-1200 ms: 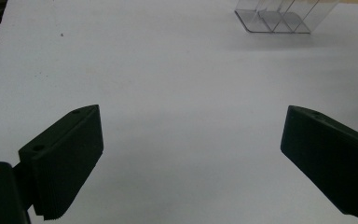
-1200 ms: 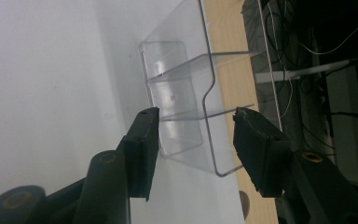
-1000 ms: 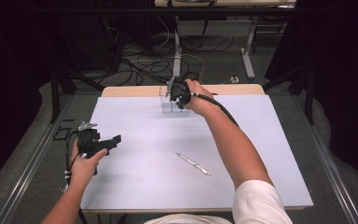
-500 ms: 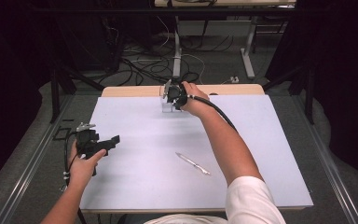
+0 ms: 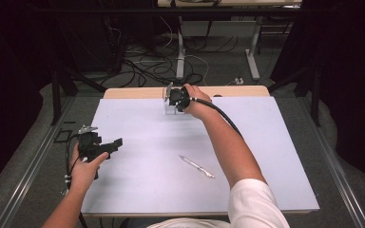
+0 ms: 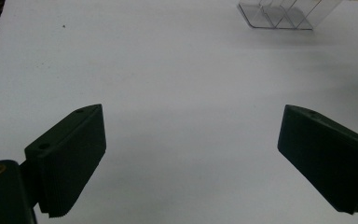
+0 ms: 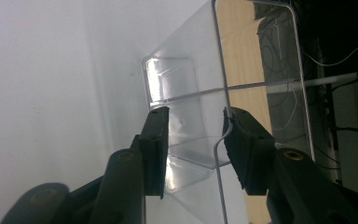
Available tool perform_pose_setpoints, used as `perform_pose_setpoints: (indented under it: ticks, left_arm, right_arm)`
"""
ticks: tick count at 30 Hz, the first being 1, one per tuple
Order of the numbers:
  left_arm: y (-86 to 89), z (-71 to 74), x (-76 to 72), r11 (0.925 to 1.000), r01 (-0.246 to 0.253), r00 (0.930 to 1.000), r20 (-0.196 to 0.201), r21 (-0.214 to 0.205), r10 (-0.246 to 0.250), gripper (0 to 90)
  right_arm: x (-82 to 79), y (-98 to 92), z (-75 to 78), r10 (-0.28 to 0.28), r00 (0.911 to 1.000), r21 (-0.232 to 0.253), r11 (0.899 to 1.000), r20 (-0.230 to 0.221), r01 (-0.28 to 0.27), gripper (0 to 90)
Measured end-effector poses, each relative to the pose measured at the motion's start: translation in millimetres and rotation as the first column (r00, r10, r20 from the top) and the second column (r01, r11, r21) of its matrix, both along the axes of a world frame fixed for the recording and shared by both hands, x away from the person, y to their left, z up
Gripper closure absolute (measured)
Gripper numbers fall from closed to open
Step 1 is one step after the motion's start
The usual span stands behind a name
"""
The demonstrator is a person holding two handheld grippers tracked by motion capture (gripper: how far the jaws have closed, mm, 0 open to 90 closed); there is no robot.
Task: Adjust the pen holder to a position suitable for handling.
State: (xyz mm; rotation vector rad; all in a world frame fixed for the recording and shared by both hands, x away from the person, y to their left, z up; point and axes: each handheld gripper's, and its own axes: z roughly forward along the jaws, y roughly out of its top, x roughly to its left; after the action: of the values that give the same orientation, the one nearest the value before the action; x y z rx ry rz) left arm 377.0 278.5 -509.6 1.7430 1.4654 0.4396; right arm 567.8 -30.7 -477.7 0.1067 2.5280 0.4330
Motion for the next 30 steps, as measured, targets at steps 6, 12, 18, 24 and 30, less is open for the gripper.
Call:
perform_pose_setpoints:
  ticks: [6, 12, 18, 24, 30]
  left_arm:
    - [-1.3, -0.3, -0.1, 1.0000, 0.002, 1.0000, -0.003, 0.003, -0.002, 8.3]
    - [-0.9, 0.3, 0.4, 1.0000, 0.009, 0.9999, -0.009, 0.004, -0.009, 9.0]
    - [-0.4, 0.1, 0.6, 1.0000, -0.002, 1.0000, -0.003, -0.002, 0.002, 9.6]
    - [-0.8, -0.4, 0.9, 1.0000, -0.005, 1.0000, -0.002, -0.002, 0.005, 10.0]
    - [-0.5, -0.7, 1.4, 1.0000, -0.001, 1.0000, -0.009, 0.001, 0.001, 10.3]
  right_arm:
    - [-4.0, 0.6, 4.0, 0.007, 1.0000, -0.023, 1.000, -0.005, -0.007, 76.1]
    - [-8.0, 1.5, 5.8, 0.019, 0.9994, -0.034, 0.999, -0.029, -0.020, 86.1]
    - [-13.9, 1.4, 5.7, 0.048, 0.9961, -0.057, 0.997, -0.074, -0.052, 88.3]
    - [-18.7, 4.4, 4.2, 0.061, 0.9954, -0.062, 0.996, -0.074, -0.065, 89.5]
    - [-25.1, 2.3, 8.1, 0.077, 0.9942, -0.085, 0.993, -0.075, -0.083, 89.2]
